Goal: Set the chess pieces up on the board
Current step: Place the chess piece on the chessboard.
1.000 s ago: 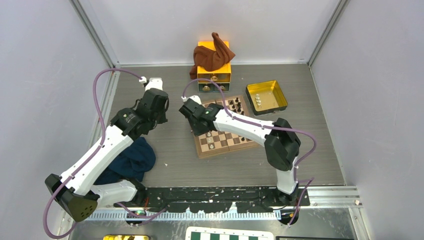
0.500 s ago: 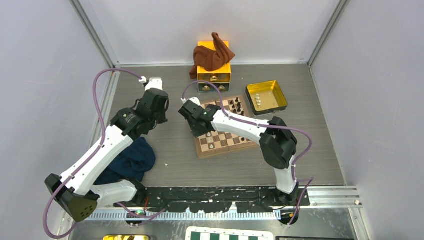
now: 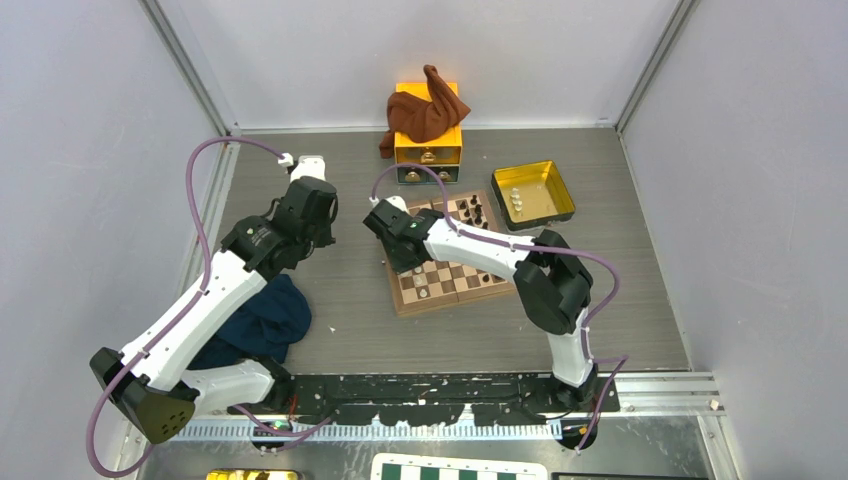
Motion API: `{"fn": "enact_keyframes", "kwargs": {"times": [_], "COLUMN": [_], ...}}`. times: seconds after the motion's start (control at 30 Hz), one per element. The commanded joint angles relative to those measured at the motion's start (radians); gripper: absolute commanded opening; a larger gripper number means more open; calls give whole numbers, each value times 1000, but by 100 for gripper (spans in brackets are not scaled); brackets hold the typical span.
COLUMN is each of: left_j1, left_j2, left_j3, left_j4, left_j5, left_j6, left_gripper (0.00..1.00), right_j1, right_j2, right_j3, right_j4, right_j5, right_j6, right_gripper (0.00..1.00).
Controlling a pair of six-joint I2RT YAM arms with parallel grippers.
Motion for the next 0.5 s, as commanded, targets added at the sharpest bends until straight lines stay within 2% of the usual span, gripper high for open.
{"fn": "enact_keyframes", "kwargs": {"times": [0.0, 0.47], "left_j1": [-1, -2], "left_j2": [-4, 7], "left_j3": [5, 12], "left_j4": [20, 26], "left_j5": [-27, -29], "left_j6": [-6, -1], "left_gripper": [25, 25], "right_j1": [-8, -18], "right_j2": [4, 20], "right_j3": [-1, -4], "right_j4": [37, 42], "right_j5": [-6, -17], "right_j6": [-13, -19], "right_gripper": [1, 1]}}
